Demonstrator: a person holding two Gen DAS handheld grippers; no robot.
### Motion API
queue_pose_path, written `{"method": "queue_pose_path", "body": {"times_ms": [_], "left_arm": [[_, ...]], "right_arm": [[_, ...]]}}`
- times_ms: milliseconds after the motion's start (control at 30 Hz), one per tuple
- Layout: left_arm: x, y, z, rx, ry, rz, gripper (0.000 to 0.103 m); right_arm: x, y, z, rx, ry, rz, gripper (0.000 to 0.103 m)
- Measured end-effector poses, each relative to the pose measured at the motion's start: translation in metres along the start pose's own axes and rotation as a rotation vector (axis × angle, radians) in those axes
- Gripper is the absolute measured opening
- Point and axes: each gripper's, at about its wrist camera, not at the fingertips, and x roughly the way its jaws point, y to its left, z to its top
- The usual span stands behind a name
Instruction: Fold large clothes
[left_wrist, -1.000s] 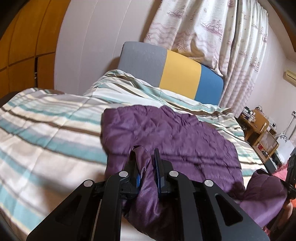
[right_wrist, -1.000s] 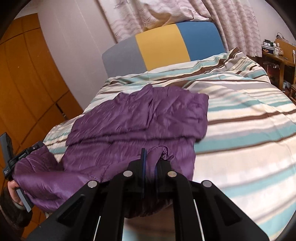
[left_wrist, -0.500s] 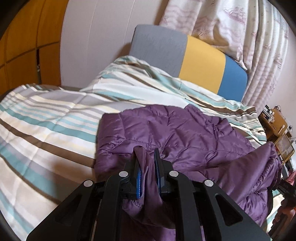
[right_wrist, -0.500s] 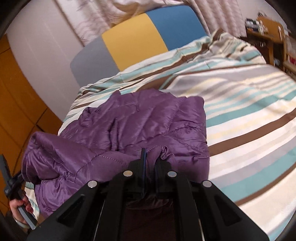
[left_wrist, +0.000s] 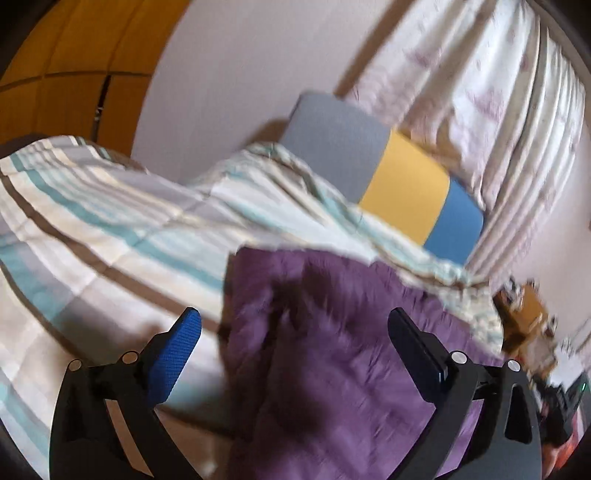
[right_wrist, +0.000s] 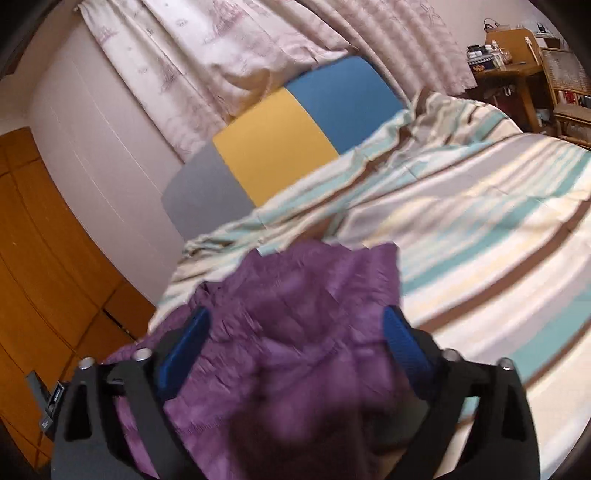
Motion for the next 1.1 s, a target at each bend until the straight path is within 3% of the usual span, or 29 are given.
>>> {"method": "queue_pose_path", "body": {"times_ms": [100,167,233,267,300,367,400,467,600,800,1100], "left_arm": [[0.004,0.004,-0.017,0.045,0.034,0.031,0.100],[0.023,0.002,-0.022,0.049,0.128,0.018,0.100],[0.044,-0.004,-0.026,0.080,0.213,0.050,0.100],[0.053,-0.006,-0.028,0.095,0.249,0.065,0.098],[0.059,-0.007,-0.031,0.092,0.273,0.068,0.090],[0.061,-0.016,-0.035,0.134,0.286,0.066,0.075],[0.063,-0.022,-0.038,0.148,0.313,0.042,0.058],[0.060,-0.028,-0.045,0.171,0.328,0.039,0.047],[0.045,-0.029,-0.053,0.200,0.343,0.010,0.039],[0.004,-0.028,-0.077,0.262,0.356,-0.016,0.038],[-0.072,-0.024,-0.122,0.246,0.372,-0.050,0.038]], "right_arm": [[0.008,-0.009,-0.015,0.012,0.080,-0.027,0.101],[0.029,-0.013,-0.026,0.025,0.185,-0.033,0.100],[0.044,-0.012,-0.032,0.022,0.241,-0.042,0.091],[0.048,-0.008,-0.033,0.004,0.235,-0.072,0.082],[0.050,-0.005,-0.034,-0.005,0.236,-0.080,0.075],[0.055,-0.001,-0.036,0.001,0.259,-0.057,0.050],[0.055,0.000,-0.038,0.006,0.269,-0.036,0.046],[0.051,0.007,-0.043,-0.025,0.278,-0.025,0.037],[0.036,0.011,-0.048,-0.056,0.285,-0.016,0.031],[-0.005,0.004,-0.066,-0.063,0.309,0.011,0.030],[-0.089,-0.007,-0.104,-0.085,0.361,0.050,0.030]]}}
